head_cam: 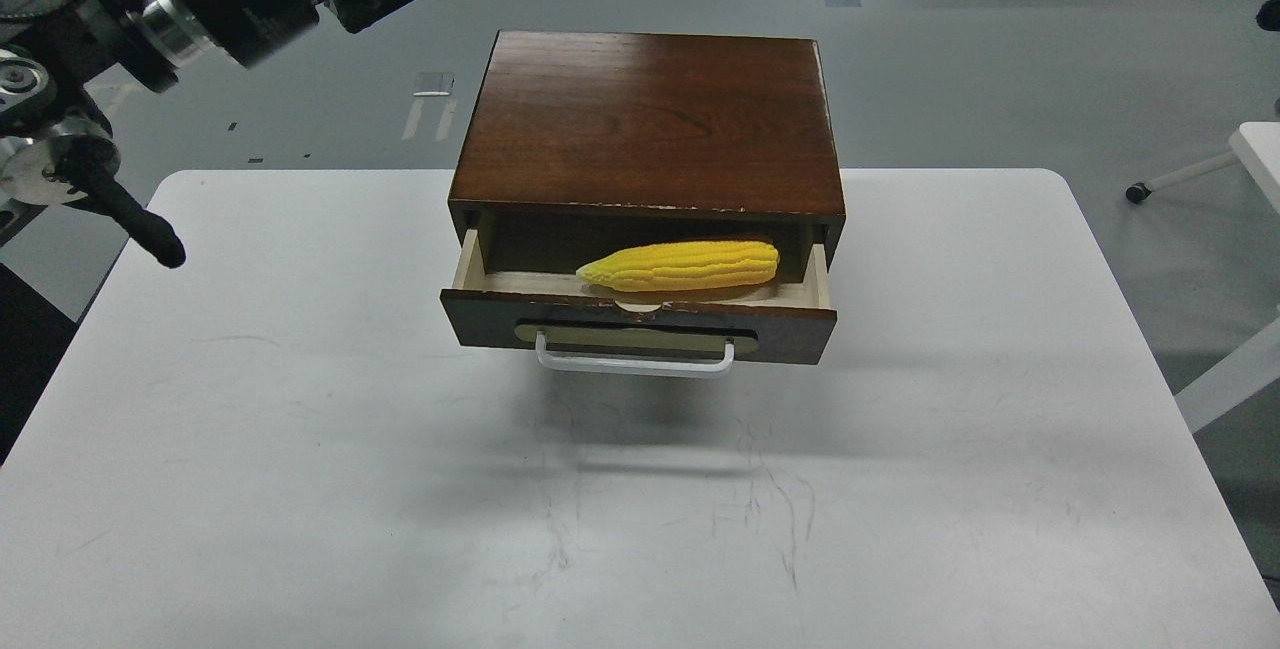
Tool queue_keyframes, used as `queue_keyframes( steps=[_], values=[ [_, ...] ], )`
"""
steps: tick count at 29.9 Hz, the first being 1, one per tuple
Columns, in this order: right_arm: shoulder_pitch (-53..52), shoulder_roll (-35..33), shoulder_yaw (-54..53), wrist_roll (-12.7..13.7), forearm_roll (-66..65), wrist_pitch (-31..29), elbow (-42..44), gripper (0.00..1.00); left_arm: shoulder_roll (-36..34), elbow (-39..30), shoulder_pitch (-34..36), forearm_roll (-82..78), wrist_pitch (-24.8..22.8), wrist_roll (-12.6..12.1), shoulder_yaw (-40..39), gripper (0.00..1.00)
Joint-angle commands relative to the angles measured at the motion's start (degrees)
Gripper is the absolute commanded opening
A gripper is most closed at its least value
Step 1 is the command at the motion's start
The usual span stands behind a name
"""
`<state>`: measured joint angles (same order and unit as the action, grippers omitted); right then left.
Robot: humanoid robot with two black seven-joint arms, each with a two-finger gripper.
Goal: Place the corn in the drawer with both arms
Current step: 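Open the right gripper and lift it away from the drawer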
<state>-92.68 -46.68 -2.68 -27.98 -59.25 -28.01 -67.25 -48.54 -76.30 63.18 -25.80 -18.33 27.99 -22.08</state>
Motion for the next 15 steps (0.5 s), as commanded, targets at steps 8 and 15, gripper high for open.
queue_keyframes(
  steps=[8,15],
  values=[
    [17.7,-2.5,-0.4,0.0,42.9,6.2,9.0,1.0,2.4,4.7,-5.6,2.0,5.4,0.0,0.0,0.98],
    [29.7,2.6,-4.3,0.0,62.0,17.4,9.7,1.0,9.9,11.3,-12.0,13.0,8.4,0.0,-3.1,0.98]
  ],
)
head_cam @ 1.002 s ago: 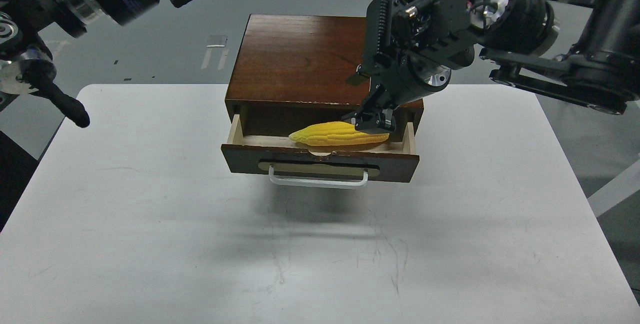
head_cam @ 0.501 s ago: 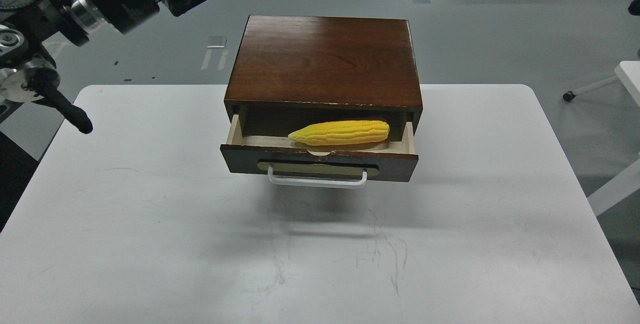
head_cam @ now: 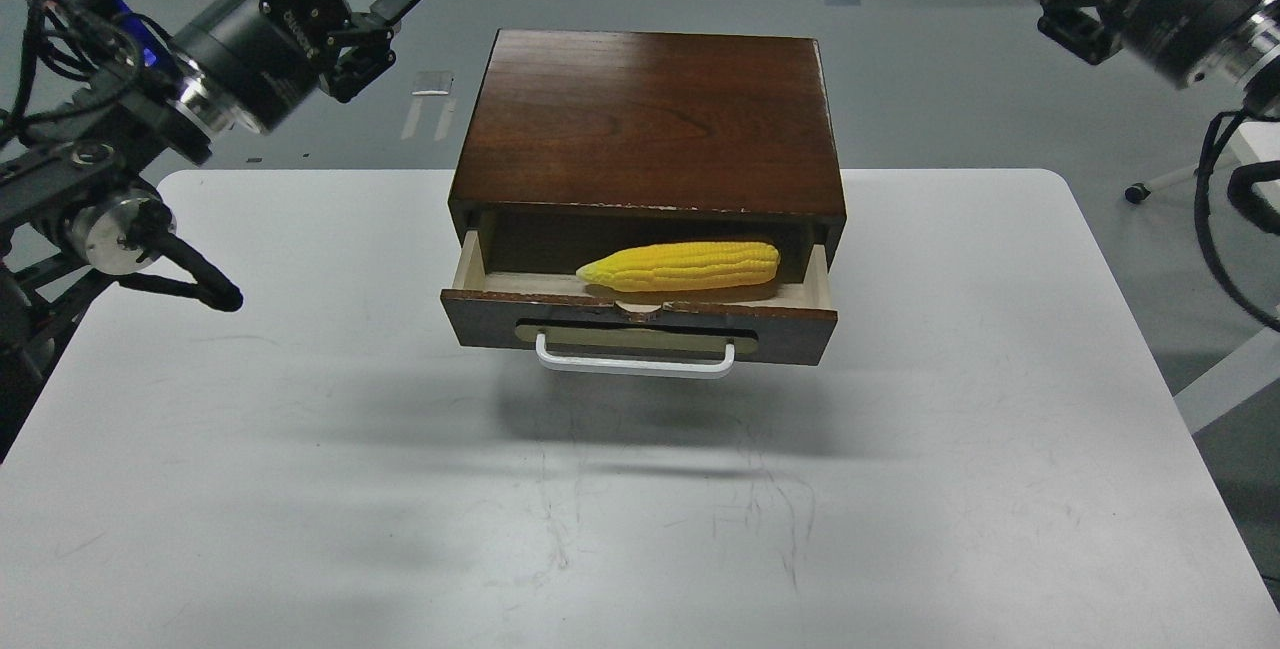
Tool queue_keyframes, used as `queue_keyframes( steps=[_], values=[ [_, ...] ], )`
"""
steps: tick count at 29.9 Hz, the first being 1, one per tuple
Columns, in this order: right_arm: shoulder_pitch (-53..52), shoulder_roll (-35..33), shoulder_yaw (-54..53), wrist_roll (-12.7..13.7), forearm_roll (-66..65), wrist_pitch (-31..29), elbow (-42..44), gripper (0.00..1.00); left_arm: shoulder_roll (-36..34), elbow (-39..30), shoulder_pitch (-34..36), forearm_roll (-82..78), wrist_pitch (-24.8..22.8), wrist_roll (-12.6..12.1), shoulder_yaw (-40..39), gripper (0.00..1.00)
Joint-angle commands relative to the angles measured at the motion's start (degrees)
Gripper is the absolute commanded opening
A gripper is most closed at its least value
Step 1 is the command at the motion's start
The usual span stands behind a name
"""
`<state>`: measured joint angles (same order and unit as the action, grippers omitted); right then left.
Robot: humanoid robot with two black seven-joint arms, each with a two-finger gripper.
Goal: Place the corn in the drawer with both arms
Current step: 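Open the right gripper and lift it away from the drawer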
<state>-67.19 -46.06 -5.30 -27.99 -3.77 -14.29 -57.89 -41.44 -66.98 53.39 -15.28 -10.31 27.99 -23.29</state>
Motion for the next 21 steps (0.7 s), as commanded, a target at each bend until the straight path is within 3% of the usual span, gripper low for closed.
queue_keyframes(
  steps=[1,4,9,14,21],
  values=[
    [6.5,3.1,-3.1,0.0,8.9,4.6,0.4,1.0,4.2,2.8,-3.8,2.4,0.3,0.0,-3.7,0.98],
    [13.3,5.9,-8.6,0.0,11.1,4.6,0.3,1.0,7.4,4.9,-7.6,2.4,-0.2,0.0,-7.7,0.98],
    [20.9,9.8,-15.7,0.0,11.2,4.2,0.6,1.0,10.1,6.4,-11.8,2.4,-1.5,-4.9,-12.5,0.98],
    [23.9,11.3,-17.0,0.0,11.2,4.0,1.1,1.0,10.5,6.5,-14.6,2.1,-4.7,-5.1,-13.6,0.98],
    [23.9,11.7,-16.9,0.0,11.1,3.7,0.3,1.0,10.6,6.5,-16.2,2.0,-5.0,-5.2,-16.2,0.98]
  ],
)
